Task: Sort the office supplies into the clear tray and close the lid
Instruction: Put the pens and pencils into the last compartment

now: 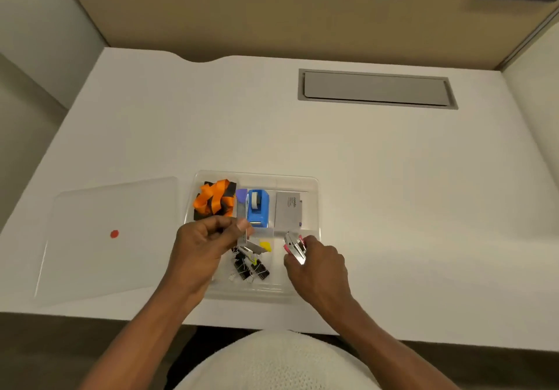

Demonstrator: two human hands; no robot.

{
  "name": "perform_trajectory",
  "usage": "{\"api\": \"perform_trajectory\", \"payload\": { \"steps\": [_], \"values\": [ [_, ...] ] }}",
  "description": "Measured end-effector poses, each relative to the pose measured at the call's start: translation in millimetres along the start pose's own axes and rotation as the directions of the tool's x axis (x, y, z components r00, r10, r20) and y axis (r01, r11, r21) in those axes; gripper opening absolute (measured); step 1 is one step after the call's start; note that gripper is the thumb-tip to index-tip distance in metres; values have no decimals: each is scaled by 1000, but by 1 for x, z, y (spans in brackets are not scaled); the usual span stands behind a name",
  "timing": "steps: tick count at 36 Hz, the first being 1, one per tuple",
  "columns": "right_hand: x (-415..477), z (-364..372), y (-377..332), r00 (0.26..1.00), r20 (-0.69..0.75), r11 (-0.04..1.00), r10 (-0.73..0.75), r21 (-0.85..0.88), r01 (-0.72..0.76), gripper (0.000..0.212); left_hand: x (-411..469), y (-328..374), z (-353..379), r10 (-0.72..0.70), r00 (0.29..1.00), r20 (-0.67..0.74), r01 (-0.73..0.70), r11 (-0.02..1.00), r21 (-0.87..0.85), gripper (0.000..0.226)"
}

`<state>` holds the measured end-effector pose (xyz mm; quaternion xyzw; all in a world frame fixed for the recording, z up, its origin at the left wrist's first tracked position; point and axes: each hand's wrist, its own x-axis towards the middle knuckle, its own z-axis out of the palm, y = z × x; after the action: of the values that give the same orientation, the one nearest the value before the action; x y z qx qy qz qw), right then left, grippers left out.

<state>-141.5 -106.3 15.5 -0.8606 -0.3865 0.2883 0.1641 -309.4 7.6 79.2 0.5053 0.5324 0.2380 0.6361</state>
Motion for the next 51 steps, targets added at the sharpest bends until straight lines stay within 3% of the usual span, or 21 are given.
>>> {"api": "perform_trajectory", "payload": {
  "steps": [9,15,22,26,28,32,38,40,45,48,51],
  "values": [
    [-6,32,-27,1000,3,949,7,-314,-6,35,2,-6,-22,-73,993,89,80,994,-73,21],
    [-13,28,-27,992,-102,962,79,-254,-102,41,7,-9,-30,-91,979,180,104,992,-67,23],
    [-23,17,-19,930,-366,986,27,-144,-85,31,10,-12,-35,-127,954,273,167,977,-131,32],
    [-17,14,-15,921,-388,986,37,-133,-95,20,11,-11,-35,-166,941,295,238,944,-227,37],
    [-15,16,-20,913,-406,982,43,-151,-113,28,12,-11,-34,-175,936,307,257,933,-253,32],
    [-13,23,-24,935,-349,966,63,-215,-146,23,15,-13,-35,-183,934,306,260,937,-233,23],
    [-6,20,-24,917,-378,983,125,-79,-167,17,20,-15,-40,-184,933,308,265,932,-246,23],
    [-4,18,-21,912,-398,990,93,-65,-129,26,21,-15,-41,-188,932,309,274,925,-262,27],
    [-2,22,-15,965,-259,953,-52,-300,-29,30,24,-16,-39,-198,931,308,293,906,-304,39],
    [-3,30,-19,975,-189,898,-113,-439,18,42,27,-17,-38,-200,928,314,298,905,-305,33],
    [1,38,-23,979,-168,884,-118,-467,27,50,29,-17,-36,-203,923,326,297,915,-271,24]
  ]
}}
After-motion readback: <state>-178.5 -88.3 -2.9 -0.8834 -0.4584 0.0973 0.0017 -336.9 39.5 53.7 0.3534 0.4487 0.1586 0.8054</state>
